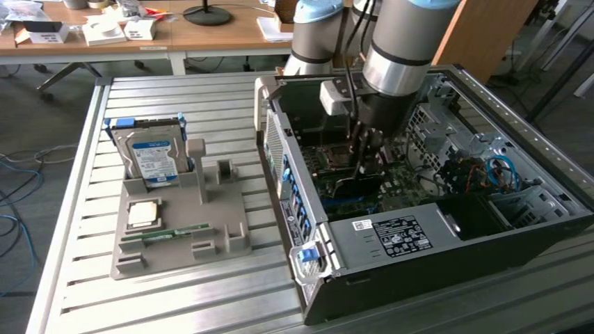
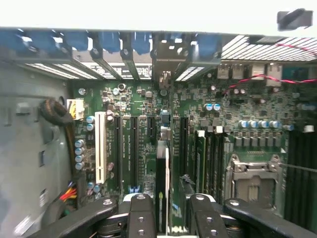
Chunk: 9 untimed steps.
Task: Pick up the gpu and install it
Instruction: 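Insert the gpu into the slot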
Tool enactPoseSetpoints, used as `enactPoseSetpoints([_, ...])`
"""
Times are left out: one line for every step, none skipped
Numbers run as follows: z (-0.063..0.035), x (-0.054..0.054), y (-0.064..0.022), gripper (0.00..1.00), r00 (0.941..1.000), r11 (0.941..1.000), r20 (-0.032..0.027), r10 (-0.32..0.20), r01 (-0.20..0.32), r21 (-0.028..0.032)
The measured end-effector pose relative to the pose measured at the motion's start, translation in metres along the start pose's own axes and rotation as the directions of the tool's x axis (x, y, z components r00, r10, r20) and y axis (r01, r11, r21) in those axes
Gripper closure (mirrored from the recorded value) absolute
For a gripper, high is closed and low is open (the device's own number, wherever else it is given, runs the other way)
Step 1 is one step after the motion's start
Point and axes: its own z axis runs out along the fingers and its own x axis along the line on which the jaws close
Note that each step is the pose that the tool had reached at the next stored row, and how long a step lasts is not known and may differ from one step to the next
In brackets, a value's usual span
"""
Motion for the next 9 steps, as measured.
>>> enactPoseSetpoints([-0.0045,0.0,-0.0001,0.66,1.0,1.0,0.0,0.0,0.0,0.0])
enactPoseSetpoints([-0.0093,0.0,-0.0002,0.66,1.0,1.0,0.0001,0.0,0.0,0.0])
enactPoseSetpoints([-0.0139,0.0,-0.0003,0.66,1.0,1.0,0.0,0.0,0.0,0.0])
enactPoseSetpoints([-0.0184,-0.001,-0.0004,0.66,1.0,1.0,0.0,0.0,0.0,-0.0001])
enactPoseSetpoints([-0.0228,-0.001,-0.0004,0.66,1.0,1.0,0.0001,0.0,0.0,0.0])
enactPoseSetpoints([-0.0273,-0.001,-0.0005,0.66,1.0,1.0,0.0001,0.0,0.0,0.0])
enactPoseSetpoints([-0.0318,-0.001,-0.0006,0.66,1.0,1.0,0.0,0.0,0.0,0.0])
enactPoseSetpoints([-0.0362,-0.001,-0.0007,0.66,1.0,1.0,-0.0001,0.0,0.0,0.0])
enactPoseSetpoints([-0.0401,-0.001,-0.0007,0.66,1.0,1.0,0.0,0.0,0.0,0.0])
